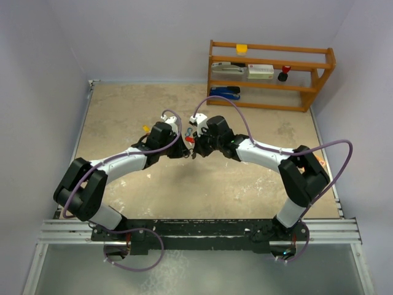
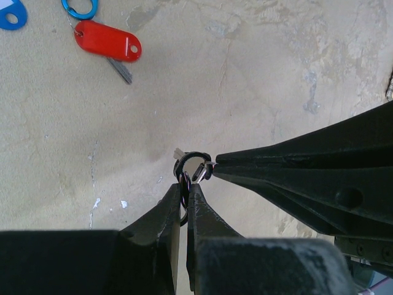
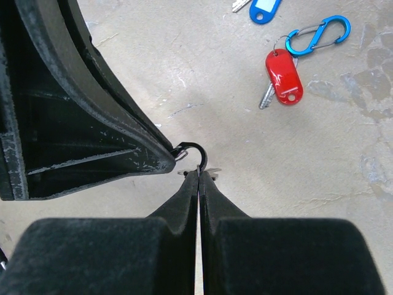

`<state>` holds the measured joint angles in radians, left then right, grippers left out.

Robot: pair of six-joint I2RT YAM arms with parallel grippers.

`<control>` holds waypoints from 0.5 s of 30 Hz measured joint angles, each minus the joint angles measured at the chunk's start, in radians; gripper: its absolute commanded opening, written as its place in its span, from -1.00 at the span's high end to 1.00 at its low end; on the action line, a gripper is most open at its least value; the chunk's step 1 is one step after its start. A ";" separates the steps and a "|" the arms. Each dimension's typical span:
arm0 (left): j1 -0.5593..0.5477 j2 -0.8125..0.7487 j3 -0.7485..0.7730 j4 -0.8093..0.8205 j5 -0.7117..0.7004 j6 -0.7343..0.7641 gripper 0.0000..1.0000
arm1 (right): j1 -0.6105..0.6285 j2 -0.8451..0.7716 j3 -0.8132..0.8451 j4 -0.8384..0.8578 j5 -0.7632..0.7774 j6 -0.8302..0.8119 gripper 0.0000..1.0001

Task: Put the keys on the keyring

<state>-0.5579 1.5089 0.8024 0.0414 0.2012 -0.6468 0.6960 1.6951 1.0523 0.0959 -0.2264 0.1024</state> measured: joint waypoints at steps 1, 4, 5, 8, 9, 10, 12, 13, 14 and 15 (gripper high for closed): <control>0.000 0.000 0.000 -0.003 0.001 0.003 1.00 | -0.001 0.000 0.000 0.000 0.000 0.000 1.00; 0.000 0.000 0.003 -0.008 0.004 0.005 1.00 | -0.003 0.000 0.000 0.000 0.001 0.000 1.00; 0.000 0.000 0.004 -0.010 0.004 0.005 1.00 | -0.004 0.000 0.000 0.000 0.002 0.001 1.00; 0.000 0.000 0.007 -0.016 0.004 0.005 1.00 | -0.004 0.000 0.000 0.000 0.004 0.003 0.98; 0.000 0.001 0.008 -0.018 0.004 0.005 1.00 | -0.004 0.000 0.000 0.000 0.005 0.003 0.96; 0.000 0.001 0.010 -0.020 0.005 0.005 1.00 | -0.005 0.000 0.000 0.000 0.006 0.003 0.92; 0.000 0.002 0.012 -0.022 0.005 0.005 1.00 | -0.005 0.000 0.000 0.000 0.010 0.005 0.86; 0.000 0.002 0.012 -0.023 0.006 0.005 1.00 | -0.006 0.000 0.000 0.000 0.014 0.006 0.86; 0.000 0.002 0.013 -0.024 0.010 0.005 1.00 | -0.007 0.000 0.000 0.000 0.023 0.007 0.84; 0.000 0.002 0.014 -0.024 0.015 0.005 1.00 | -0.009 0.000 0.000 0.000 0.027 0.007 0.81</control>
<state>-0.5583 1.5112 0.8165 0.0170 0.2165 -0.6422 0.6872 1.6951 1.0523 0.0963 -0.1989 0.1097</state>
